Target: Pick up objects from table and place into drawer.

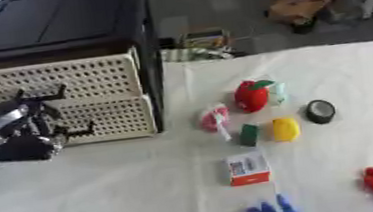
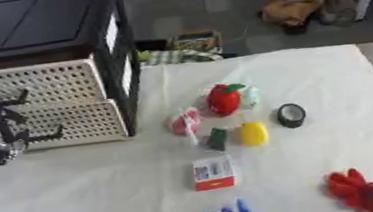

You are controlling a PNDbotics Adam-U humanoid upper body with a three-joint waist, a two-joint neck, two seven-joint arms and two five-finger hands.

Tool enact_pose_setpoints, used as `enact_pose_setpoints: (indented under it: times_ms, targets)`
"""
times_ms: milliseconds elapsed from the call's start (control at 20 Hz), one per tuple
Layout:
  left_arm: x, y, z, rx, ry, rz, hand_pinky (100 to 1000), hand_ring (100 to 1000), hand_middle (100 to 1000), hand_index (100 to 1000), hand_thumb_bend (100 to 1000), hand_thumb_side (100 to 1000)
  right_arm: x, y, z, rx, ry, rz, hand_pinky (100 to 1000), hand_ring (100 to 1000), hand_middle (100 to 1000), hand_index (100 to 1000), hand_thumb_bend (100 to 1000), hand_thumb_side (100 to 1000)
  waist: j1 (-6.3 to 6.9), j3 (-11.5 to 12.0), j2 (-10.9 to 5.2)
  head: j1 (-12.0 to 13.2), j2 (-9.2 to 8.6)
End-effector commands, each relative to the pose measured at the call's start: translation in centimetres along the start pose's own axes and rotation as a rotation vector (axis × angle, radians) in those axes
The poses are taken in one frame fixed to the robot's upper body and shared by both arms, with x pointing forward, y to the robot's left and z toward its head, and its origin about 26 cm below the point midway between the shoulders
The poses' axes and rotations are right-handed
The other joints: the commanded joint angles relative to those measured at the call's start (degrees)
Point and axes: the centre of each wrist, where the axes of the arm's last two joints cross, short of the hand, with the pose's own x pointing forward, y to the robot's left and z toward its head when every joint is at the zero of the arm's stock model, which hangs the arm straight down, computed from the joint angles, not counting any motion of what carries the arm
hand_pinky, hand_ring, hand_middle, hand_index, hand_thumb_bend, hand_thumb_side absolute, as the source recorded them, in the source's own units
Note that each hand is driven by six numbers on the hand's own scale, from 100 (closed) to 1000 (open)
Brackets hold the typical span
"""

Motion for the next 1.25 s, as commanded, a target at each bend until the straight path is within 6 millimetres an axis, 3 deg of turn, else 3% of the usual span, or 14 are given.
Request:
enact_pose_setpoints:
  times_ms: [50,300,550,900,1050,1150,1250]
  targets:
    - [-0.2,1.0,-0.2,0.046,0.017,-0.006,417,465,539,890,105,408,0.6,-0.8,-0.4,-0.014,-0.027,0.006,716,608,685,807,100,793,0.08,-0.1,-1.13,-0.12,-0.88]
    - [-0.5,0.7,-0.2,0.049,0.017,0.004,410,441,522,883,105,408,0.5,-0.8,-0.3,-0.014,-0.021,0.004,717,607,685,805,100,789,0.15,0.0,-1.19,-0.24,-0.85]
    - [-0.2,0.1,1.0,-0.039,-0.035,0.009,344,356,445,797,105,408,0.7,-0.7,-0.5,-0.009,-0.018,0.0,716,608,686,797,100,786,0.04,0.07,-1.38,-0.61,-0.82]
    - [2.4,1.0,6.2,-0.09,-0.261,0.0,311,257,410,775,105,408,0.6,-0.7,-0.4,-0.019,-0.006,0.008,714,606,681,801,100,785,-0.11,0.54,-1.84,-1.82,-0.16]
    - [2.6,2.4,7.3,0.001,-0.396,0.089,322,211,416,772,105,408,0.3,-0.7,-0.1,-0.028,0.01,0.017,713,607,678,815,100,797,-0.17,0.9,-2.23,-2.23,0.21]
    - [2.2,3.4,7.8,0.151,-0.504,0.178,345,212,436,783,100,291,0.0,-0.7,0.2,-0.032,0.019,0.025,715,608,679,821,100,806,-0.17,1.09,-2.5,-2.48,0.34]
    - [1.8,3.8,8.0,0.348,-0.62,0.286,366,234,457,796,100,245,-0.3,-0.6,0.5,-0.037,0.028,0.034,717,609,678,825,100,810,-0.13,1.23,-2.73,-2.65,0.46]
